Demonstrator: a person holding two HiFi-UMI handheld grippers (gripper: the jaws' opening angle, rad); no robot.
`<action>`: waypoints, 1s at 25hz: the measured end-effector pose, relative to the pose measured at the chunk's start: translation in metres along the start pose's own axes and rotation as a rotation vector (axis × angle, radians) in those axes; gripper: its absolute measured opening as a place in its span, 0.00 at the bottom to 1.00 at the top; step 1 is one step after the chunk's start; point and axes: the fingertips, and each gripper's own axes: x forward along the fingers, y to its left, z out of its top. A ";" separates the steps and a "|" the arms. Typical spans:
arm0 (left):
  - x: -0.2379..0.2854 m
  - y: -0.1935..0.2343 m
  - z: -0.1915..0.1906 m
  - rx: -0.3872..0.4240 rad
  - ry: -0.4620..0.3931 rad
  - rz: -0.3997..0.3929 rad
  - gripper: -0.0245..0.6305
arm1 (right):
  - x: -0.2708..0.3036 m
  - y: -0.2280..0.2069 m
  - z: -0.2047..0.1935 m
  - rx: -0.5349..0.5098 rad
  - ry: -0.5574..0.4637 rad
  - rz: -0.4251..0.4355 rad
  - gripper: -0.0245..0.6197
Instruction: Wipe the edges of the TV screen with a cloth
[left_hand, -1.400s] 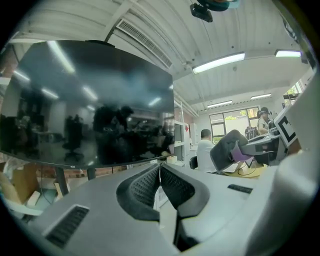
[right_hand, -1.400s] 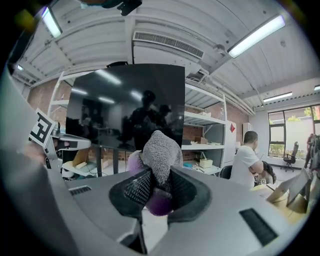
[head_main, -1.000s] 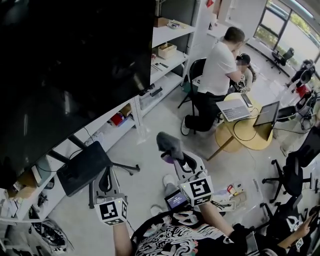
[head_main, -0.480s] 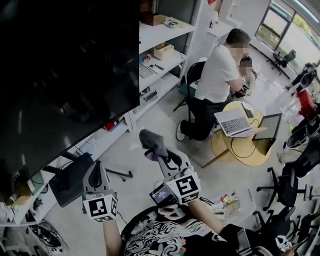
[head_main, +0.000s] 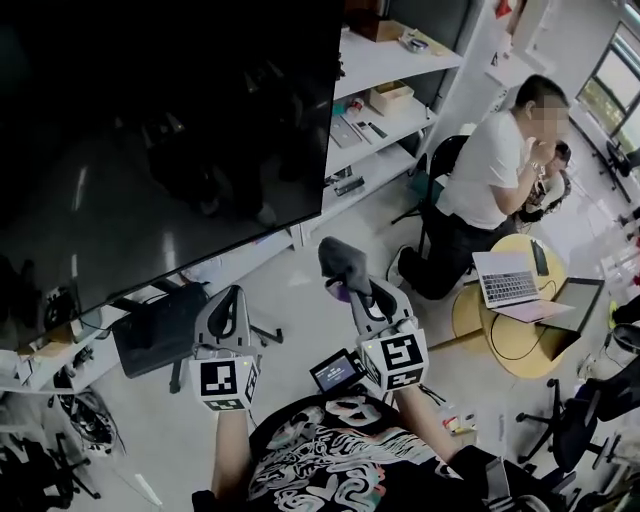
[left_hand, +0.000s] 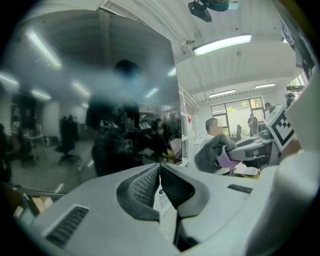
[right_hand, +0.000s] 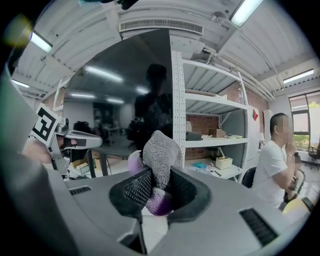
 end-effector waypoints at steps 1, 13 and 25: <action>0.002 -0.001 0.002 0.006 0.000 0.011 0.07 | 0.005 -0.005 0.000 -0.003 0.003 0.009 0.18; 0.017 0.007 -0.016 -0.021 0.038 0.066 0.07 | 0.055 -0.029 -0.017 -0.023 0.087 0.035 0.18; 0.053 0.033 -0.021 -0.038 0.053 -0.016 0.07 | 0.110 -0.026 -0.020 -0.034 0.171 0.020 0.18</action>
